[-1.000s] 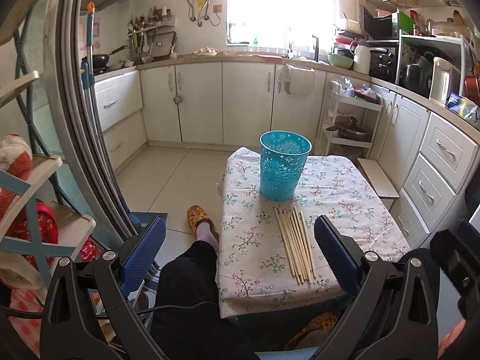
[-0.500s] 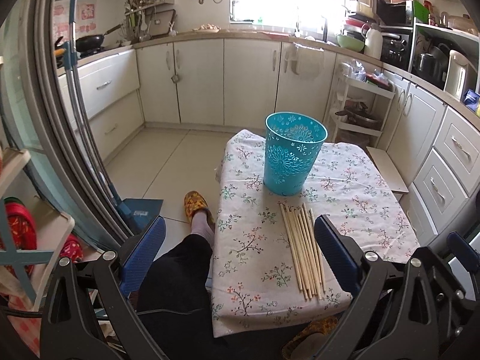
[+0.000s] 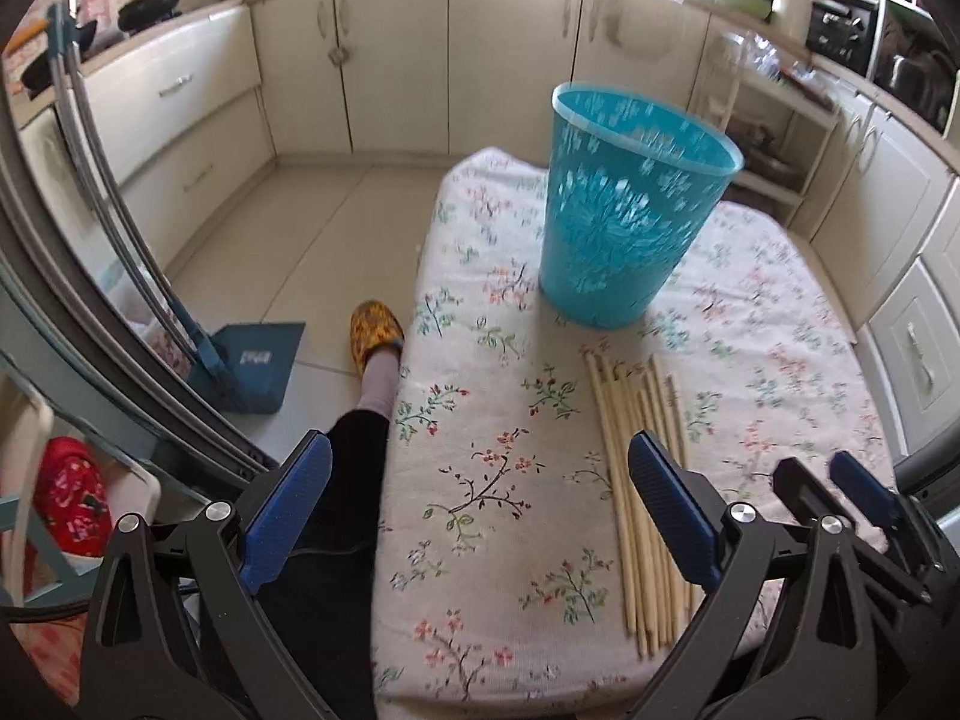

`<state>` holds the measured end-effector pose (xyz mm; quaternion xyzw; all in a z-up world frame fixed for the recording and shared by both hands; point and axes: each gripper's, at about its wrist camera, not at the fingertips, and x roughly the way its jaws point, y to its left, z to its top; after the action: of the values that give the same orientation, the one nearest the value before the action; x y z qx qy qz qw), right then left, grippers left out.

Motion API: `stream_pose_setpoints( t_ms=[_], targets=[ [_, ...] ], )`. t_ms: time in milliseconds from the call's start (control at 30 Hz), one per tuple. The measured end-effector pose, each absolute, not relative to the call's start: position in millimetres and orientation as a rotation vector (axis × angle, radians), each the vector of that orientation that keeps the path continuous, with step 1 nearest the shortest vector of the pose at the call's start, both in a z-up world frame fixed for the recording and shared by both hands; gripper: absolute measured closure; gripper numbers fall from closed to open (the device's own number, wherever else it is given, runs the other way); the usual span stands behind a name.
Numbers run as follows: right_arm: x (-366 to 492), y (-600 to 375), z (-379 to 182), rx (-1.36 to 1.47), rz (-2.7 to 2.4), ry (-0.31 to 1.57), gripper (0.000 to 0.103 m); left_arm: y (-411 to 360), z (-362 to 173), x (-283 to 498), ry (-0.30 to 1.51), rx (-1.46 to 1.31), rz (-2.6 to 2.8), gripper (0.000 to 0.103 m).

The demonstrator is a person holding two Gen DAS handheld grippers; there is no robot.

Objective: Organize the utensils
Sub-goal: 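Lower the left tool onto one chopstick and close its fingers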

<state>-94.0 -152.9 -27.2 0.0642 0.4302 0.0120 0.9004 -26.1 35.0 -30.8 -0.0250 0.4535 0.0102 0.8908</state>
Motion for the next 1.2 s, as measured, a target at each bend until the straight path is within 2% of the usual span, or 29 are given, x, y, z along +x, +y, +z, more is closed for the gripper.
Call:
stream_pose_setpoints(
  t_ms=[233, 533, 733, 1200],
  targets=[
    [-50.8, -150.4, -78.0, 0.074, 0.004, 1.003, 0.061, 19.0, -74.2, 10.4, 1.024, -0.045, 0.021, 0.008],
    [-32.1, -150.0, -93.4, 0.000, 0.020, 1.006, 0.063, 9.8, -109.5, 42.1, 1.079, -0.041, 0.053, 0.008],
    [-30.0, -156.3, -93.0, -0.077, 0.043, 1.005, 0.087, 2.6, -120.4, 51.2, 1.092, -0.021, 0.059, 0.008],
    [-31.4, -159.6, -95.2, -0.014, 0.112, 0.981, 0.088, -11.7, -123.1, 58.9, 1.088, 0.003, 0.045, 0.008]
  ],
)
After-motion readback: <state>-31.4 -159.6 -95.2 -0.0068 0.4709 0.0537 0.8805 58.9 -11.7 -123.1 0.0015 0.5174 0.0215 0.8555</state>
